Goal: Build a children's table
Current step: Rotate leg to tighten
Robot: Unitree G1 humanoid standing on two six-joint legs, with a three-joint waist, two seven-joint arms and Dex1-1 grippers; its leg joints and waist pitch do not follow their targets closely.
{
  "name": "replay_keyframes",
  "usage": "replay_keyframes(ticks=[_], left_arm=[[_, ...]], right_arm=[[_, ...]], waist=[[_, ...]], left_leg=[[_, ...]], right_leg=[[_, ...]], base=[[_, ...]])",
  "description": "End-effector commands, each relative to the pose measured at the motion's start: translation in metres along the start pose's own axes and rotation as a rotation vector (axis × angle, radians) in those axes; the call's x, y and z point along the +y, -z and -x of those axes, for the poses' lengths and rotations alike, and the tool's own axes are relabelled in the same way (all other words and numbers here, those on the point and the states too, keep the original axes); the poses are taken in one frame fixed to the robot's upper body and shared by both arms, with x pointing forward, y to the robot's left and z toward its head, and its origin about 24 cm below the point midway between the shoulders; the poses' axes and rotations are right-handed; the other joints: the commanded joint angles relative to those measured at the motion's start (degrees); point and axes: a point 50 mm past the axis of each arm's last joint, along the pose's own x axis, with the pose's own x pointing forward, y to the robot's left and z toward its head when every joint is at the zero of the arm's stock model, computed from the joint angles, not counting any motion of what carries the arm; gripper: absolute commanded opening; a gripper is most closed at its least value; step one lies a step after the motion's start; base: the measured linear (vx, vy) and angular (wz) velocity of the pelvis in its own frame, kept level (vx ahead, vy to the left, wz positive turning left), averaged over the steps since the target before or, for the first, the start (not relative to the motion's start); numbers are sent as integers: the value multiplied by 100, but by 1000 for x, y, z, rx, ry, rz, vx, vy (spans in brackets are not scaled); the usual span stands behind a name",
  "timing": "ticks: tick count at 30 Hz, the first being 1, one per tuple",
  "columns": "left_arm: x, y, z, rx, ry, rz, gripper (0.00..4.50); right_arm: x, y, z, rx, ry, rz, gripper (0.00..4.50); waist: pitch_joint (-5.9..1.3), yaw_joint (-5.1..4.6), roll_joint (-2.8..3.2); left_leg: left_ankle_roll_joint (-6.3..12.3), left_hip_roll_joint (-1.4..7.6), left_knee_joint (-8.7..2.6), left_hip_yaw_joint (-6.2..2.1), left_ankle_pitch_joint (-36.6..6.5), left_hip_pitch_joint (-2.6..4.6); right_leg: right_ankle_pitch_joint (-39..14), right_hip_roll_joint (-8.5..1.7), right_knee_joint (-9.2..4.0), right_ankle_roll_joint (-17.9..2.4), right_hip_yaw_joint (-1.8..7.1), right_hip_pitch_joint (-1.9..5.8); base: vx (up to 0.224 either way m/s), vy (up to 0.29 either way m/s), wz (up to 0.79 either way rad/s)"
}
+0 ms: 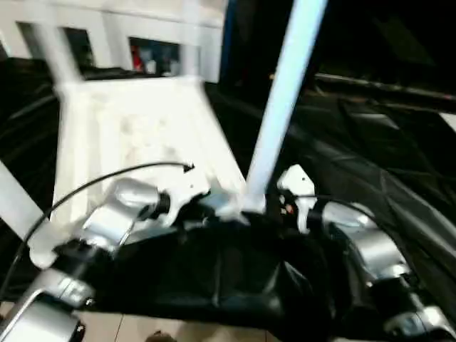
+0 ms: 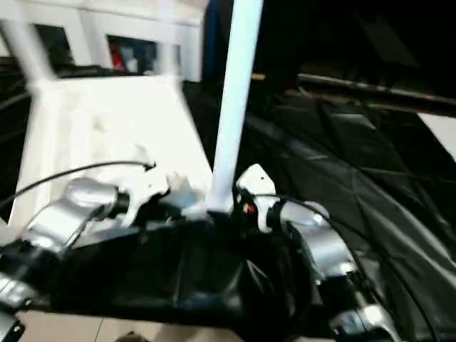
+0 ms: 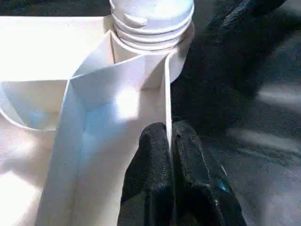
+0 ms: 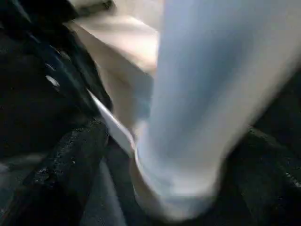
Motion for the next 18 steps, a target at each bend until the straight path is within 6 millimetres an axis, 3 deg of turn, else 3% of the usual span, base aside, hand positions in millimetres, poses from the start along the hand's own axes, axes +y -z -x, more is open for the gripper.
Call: replay_keyframes(ticks=[1, 7, 14, 15, 18], left_arm=[[-13, -8, -6, -51, 125, -27, 0], [-21, -7, 3, -47, 205, -51, 0], [-18, -6, 5, -55, 195, -53, 0], [-17, -6, 4, -58, 182, -51, 0], [-15, -5, 4, -62, 172, -45, 0]], right_arm=[[0, -3, 9, 1, -45, 19, 420], [4, 0, 16, 40, -145, 27, 420], [7, 3, 15, 92, -189, 64, 420], [7, 3, 13, 93, -185, 70, 420], [6, 2, 8, 80, -175, 63, 396]], waist=[[-361, -15, 62], [-341, 5, 63], [-348, 9, 34], [-349, 5, 6], [-353, 3, 15]], left_leg=[[169, 102, -349, 69, -1002, 78], [90, 102, -359, 90, -1223, 80], [50, 96, -348, 88, -1154, 65], [58, 95, -344, 90, -1105, 61], [57, 89, -338, 89, -1051, 55]], right_leg=[[-272, -226, -358, -1208, 236, 296], [-664, -252, -399, -1139, 251, 287], [-771, -255, -399, -1065, 249, 299], [-771, -251, -398, -1051, 247, 298], [-742, -253, -390, -1043, 248, 300]], base=[[0, 0, 0], [0, 0, 0], [0, 0, 0], [0, 0, 0], [0, 0, 0]])
